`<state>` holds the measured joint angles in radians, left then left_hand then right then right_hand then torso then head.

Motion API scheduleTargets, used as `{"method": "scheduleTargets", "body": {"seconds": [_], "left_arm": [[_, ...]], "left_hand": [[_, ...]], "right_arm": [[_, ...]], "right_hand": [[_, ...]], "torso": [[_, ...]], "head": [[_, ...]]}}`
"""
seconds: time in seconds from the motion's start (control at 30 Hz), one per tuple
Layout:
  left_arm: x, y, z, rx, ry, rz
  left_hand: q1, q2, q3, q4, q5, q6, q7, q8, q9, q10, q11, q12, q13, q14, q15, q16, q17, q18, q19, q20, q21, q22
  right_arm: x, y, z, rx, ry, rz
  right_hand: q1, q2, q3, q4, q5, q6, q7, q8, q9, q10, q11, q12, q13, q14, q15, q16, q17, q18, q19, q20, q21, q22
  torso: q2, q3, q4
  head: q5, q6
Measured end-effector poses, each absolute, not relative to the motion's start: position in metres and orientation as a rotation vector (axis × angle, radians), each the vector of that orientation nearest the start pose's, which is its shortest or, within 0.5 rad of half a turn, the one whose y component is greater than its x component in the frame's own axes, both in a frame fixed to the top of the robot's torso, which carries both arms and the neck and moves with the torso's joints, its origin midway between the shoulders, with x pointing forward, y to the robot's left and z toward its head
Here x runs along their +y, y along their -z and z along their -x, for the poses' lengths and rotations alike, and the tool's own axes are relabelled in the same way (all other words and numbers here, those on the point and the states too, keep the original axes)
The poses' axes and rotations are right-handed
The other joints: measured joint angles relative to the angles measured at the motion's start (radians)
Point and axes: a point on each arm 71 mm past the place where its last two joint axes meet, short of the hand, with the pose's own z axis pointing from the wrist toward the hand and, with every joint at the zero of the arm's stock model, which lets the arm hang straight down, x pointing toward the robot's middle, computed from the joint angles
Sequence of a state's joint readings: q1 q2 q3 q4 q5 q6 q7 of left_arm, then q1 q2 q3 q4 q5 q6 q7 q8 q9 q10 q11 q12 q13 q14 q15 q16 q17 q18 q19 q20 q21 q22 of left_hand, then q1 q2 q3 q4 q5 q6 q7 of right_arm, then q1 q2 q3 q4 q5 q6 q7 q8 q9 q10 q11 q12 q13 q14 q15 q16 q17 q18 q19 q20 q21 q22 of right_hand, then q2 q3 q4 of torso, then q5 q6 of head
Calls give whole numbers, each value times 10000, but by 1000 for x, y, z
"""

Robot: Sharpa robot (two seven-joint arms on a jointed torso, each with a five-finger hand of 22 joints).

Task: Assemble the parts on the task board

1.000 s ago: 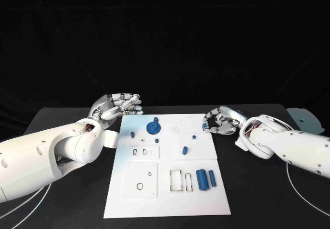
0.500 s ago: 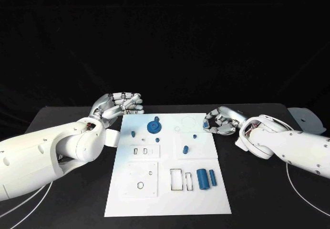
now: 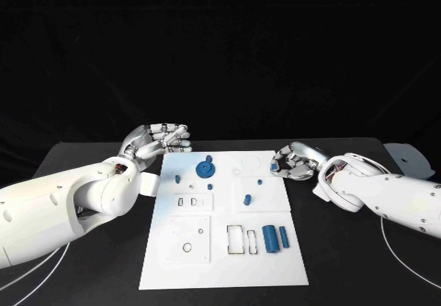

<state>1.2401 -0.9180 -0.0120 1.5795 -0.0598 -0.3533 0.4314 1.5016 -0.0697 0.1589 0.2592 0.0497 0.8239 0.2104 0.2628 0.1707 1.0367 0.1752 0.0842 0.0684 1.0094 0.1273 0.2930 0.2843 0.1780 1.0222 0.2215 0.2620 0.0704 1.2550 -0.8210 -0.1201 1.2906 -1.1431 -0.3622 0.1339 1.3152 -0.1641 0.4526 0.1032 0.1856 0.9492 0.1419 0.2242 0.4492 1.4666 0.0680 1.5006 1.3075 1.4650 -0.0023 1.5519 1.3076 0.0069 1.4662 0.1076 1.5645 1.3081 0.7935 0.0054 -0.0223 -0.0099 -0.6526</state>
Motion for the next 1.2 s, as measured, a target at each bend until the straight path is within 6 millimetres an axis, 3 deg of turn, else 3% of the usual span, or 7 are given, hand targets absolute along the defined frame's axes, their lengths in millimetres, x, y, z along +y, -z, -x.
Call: {"method": "scheduleTargets", "body": {"seconds": [0.3,0.5,0.77,0.97,1.2], "left_arm": [[233,140,-489,13103,15305,10035],[233,140,-489,13107,15291,10043],[235,141,-490,13100,15242,10062],[235,141,-490,13093,15209,10074],[234,142,-493,13092,15185,10082]], "left_hand": [[0,0,0,0,0,0,0,0,0,0,0,0,0,0,0,0,-1,0,0,0,0,0],[0,0,0,0,0,0,0,0,0,0,0,-41,0,0,0,0,14,0,0,0,-37,0],[0,0,0,0,0,0,0,0,0,0,0,-40,0,0,0,0,13,0,0,0,-37,0],[0,0,0,0,0,0,0,0,0,0,0,-40,0,0,0,0,13,0,0,0,-37,0],[0,0,0,0,0,0,0,0,0,0,0,-40,0,0,0,0,22,0,0,0,-37,0]], "right_arm": [[-257,191,-523,16246,-7259,-596],[-254,187,-518,15980,-7236,-541],[-242,165,-507,15430,-7522,-318],[-212,149,-493,15084,-8096,59],[-150,144,-476,15000,-9154,848]], "right_hand": [[-83,158,74,-11,-24,303,-158,125,56,-23,-120,78,-1,18,-124,0,-1,0,1,-77,29,-1],[-161,263,125,41,62,351,-151,179,73,2,-146,78,-1,-1,-143,0,-2,1,0,-147,28,-2],[-186,312,153,71,117,356,-157,173,85,-23,-170,120,-1,-1,-143,0,-2,0,1,-146,28,-3],[-187,314,153,71,118,356,-159,214,86,-33,-180,119,-1,-1,-142,0,-2,0,1,-146,27,-4],[-241,368,153,71,117,357,-160,220,86,4,-216,118,-2,-1,-142,0,-3,0,1,-146,27,-5]], "torso": [[1,0,-3],[-2,3,-7],[-21,-12,-19],[-36,-25,-44],[-74,-43,-50]], "head": [[-18,-13],[-3,-24],[9,6],[45,30],[221,-40]]}}
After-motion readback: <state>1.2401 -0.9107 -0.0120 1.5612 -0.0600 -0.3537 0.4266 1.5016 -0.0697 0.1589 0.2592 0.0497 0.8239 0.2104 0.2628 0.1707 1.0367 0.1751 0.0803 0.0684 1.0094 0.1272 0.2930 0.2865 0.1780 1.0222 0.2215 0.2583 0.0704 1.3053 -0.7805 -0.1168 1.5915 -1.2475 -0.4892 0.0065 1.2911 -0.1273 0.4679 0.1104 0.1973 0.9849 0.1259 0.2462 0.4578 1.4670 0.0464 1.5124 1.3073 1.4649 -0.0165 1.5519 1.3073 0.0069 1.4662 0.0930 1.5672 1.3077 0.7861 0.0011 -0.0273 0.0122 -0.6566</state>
